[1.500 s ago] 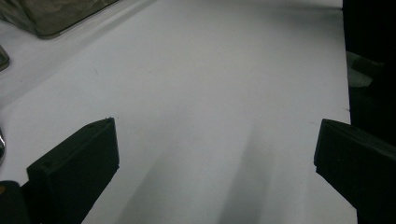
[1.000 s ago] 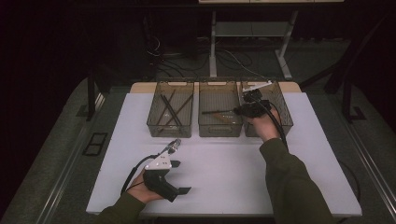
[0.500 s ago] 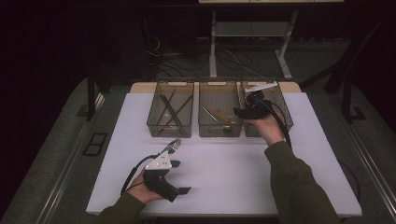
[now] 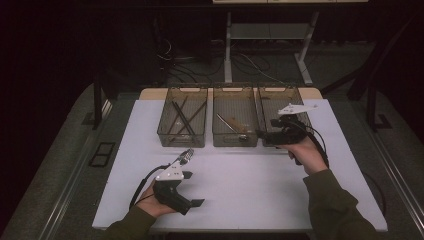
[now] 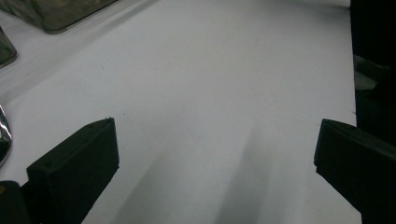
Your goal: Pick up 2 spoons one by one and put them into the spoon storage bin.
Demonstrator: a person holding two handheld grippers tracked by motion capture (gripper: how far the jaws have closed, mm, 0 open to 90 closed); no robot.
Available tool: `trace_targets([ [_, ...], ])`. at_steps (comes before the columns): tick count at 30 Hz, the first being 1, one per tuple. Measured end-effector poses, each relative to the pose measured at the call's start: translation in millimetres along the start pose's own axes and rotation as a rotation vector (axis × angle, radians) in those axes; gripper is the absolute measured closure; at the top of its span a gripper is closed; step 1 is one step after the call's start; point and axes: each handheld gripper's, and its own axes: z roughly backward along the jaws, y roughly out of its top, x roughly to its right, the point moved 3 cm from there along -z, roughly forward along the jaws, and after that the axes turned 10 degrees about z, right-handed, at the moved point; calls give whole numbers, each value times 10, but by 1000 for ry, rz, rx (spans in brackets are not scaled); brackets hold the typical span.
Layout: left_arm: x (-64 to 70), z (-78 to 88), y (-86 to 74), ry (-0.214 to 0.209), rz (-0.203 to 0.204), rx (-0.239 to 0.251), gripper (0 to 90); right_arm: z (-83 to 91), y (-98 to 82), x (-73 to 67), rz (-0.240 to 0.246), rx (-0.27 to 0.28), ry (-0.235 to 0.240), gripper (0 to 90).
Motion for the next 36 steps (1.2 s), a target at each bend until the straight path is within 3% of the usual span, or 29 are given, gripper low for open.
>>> trace_targets([
  [4, 0, -4, 5, 12, 12, 7, 0, 127, -135, -44, 19, 19, 14, 195],
  [7, -7, -4, 5, 18, 26, 9, 0, 214, -246, -70, 6, 39, 37, 190],
  [13, -5, -10, 2, 25, 26, 5, 0, 337, -494, -140, 20, 58, 55, 180],
  [15, -13, -2, -1, 26, 9, -11, 0, 368, -575, -163, 19, 65, 60, 180],
  [24, 7, -9, 4, 46, 23, -1, 0, 458, -915, -233, 7, 59, 61, 179],
  [25, -3, 4, 3, 47, 5, -14, 0, 470, -951, -241, 7, 56, 63, 180],
  [27, 3, 8, 6, 48, 7, -10, 0, 496, -1022, -261, 8, 51, 63, 179],
  [35, 1, 18, 11, 56, 4, -6, 0, 601, -1235, -375, 22, 55, 89, 179],
  [36, 8, 9, 12, 56, 18, 8, 0, 603, -1256, -380, 35, 51, 89, 180],
])
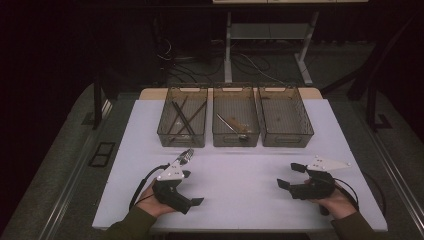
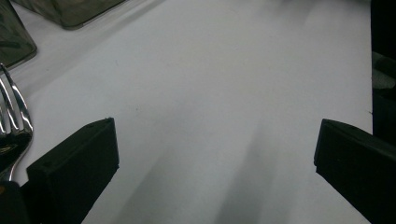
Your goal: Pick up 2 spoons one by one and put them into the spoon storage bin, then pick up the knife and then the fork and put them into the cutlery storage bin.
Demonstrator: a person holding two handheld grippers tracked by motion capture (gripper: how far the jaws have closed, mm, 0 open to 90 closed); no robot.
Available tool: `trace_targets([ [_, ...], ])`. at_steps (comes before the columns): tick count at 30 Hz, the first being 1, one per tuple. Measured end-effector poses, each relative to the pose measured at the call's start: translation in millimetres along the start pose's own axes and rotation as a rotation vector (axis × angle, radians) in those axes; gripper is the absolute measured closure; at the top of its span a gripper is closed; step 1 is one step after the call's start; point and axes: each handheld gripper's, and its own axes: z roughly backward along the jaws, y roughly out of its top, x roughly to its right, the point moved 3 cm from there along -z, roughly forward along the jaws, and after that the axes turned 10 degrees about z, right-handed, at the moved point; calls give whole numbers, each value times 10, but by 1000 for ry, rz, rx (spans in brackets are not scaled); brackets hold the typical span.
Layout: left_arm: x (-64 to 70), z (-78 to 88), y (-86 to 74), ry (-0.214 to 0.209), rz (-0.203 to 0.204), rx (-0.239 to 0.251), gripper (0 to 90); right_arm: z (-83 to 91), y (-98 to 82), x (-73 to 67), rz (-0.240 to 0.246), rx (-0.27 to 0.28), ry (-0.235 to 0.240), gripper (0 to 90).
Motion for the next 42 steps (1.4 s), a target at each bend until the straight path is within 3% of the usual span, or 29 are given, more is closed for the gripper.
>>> trace_targets([
  [5, -11, 18, 16, 3, 4, 9, 0, -12, -106, -3, 7, -9, 14, 179],
  [6, -24, 33, 22, 3, -12, 1, 0, -14, -122, 2, 9, -13, 13, 179],
  [12, -53, 81, 62, 10, -15, 7, 0, -41, -173, 71, 26, -37, -13, 179],
  [23, -182, 173, 182, 68, -4, 10, 8, -38, -138, 89, 38, -19, -16, 153],
  [28, -306, 241, 229, 105, 25, 19, 69, -43, -140, 89, 38, -22, -10, 153],
  [33, -457, 329, 257, 169, 47, 19, 152, -43, -130, 79, 42, -22, -13, 153],
  [40, -664, 409, 263, 242, 92, 24, 305, -51, -133, 80, 46, -29, -16, 153],
  [42, -732, 422, 265, 264, 123, 28, 367, -52, -134, 77, 48, -30, -17, 153],
])
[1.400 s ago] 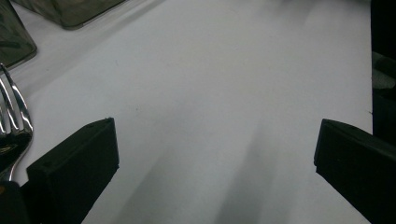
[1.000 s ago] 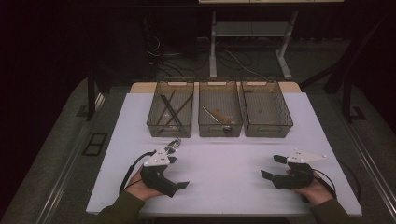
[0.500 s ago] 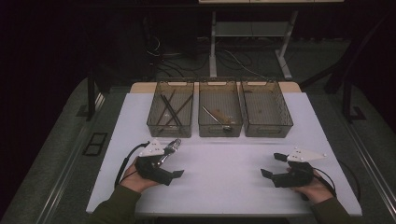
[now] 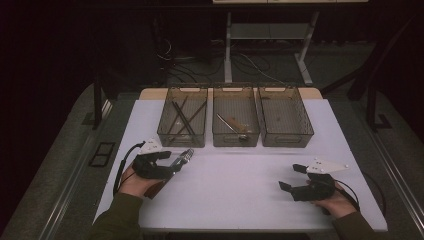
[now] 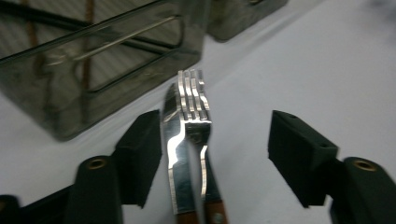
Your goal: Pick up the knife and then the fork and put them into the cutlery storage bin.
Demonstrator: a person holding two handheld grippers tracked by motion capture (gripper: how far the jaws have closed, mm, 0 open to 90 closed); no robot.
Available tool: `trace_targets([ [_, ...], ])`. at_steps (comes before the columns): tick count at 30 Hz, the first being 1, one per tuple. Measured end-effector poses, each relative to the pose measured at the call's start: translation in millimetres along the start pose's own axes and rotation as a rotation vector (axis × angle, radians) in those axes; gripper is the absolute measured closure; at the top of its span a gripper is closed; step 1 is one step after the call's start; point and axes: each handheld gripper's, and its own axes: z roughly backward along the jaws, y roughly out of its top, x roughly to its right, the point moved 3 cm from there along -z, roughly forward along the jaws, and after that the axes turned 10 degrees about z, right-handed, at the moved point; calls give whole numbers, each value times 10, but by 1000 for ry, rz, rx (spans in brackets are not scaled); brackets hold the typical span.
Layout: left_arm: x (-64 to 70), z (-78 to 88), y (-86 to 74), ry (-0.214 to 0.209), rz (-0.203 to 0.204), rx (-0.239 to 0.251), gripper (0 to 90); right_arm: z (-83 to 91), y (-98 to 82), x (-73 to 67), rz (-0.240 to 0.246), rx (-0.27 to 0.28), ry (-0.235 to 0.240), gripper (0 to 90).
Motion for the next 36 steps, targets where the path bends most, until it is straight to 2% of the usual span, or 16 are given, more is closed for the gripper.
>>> trace_targets([
  [2, -63, -4, -6, 31, 8, -23, 424, -2, -2, -1, 4, -2, -2, 153],
  [6, -102, 8, -60, 62, 10, -57, 541, -1, 0, -2, 6, -4, -1, 153],
  [9, -110, 33, -114, 84, 3, -87, 569, 0, 0, -4, 8, -6, -1, 153],
  [12, -108, 52, -198, 97, 20, -118, 601, 4, -1, -7, 8, -6, -1, 153],
  [13, -111, 59, -232, 105, 12, -143, 608, 5, 0, -6, 10, -5, -1, 153],
  [16, -101, 55, -286, 130, 11, -171, 632, 4, 2, -6, 11, -4, -2, 153],
  [20, -78, 51, -306, 146, 25, -167, 676, 5, 2, -11, 16, -7, -2, 153],
  [22, -83, 44, -317, 157, 10, -181, 681, 5, 1, -12, 17, -8, -2, 153],
  [24, -81, 31, -345, 160, 13, -195, 678, 5, 0, -11, 18, -8, -4, 153],
  [28, -69, 30, -362, 169, 6, -184, 675, 6, 1, -11, 21, -9, -3, 153],
  [32, -67, 27, -383, 175, 29, -167, 688, 1, 0, -15, 27, -13, -1, 153],
  [34, -40, 19, -378, 193, 15, -174, 709, 3, 3, -22, 31, -14, 0, 153],
  [36, -24, 14, -375, 193, 12, -180, 762, 3, 3, -27, 33, -15, 0, 153],
])
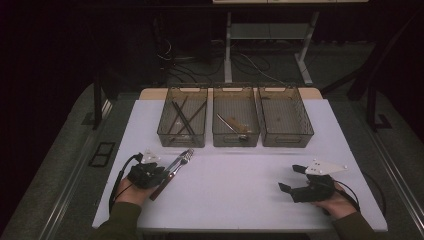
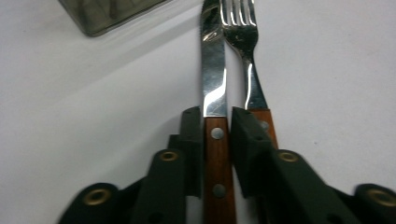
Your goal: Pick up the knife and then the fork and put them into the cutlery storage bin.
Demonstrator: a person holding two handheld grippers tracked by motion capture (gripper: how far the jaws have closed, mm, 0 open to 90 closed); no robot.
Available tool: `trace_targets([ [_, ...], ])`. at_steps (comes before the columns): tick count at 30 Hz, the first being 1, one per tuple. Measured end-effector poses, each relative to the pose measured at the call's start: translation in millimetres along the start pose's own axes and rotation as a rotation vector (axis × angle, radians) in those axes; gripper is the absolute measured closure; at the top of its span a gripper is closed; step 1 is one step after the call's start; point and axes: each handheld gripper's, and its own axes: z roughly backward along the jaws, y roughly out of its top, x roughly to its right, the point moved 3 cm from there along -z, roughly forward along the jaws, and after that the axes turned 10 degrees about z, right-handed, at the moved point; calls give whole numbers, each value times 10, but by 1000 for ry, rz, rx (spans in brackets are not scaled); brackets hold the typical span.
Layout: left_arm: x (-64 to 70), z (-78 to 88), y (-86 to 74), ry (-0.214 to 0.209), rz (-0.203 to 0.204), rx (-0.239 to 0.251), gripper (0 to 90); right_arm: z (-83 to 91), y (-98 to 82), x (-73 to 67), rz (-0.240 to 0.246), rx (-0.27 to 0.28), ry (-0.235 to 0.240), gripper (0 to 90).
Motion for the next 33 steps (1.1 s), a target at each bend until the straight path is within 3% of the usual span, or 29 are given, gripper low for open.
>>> trace_targets([
  [13, -81, 33, 34, -70, 60, -3, 772, 16, 16, 0, -14, 10, 2, 153],
  [19, -59, 141, 94, -81, 60, 41, 772, 27, 37, 6, -52, 15, 6, 153],
  [21, -9, 182, 139, -90, 48, 67, 772, 31, 57, 5, -56, 17, 9, 153],
  [26, 129, 220, 234, -123, 21, 107, 772, 61, 171, -8, -79, 26, 67, 154],
  [30, 314, 209, 331, -158, -1, 128, 772, 34, 291, -48, -95, 44, 110, 153],
  [33, 496, 193, 425, -182, -52, 141, 772, -32, 360, -96, -95, 31, 126, 155],
])
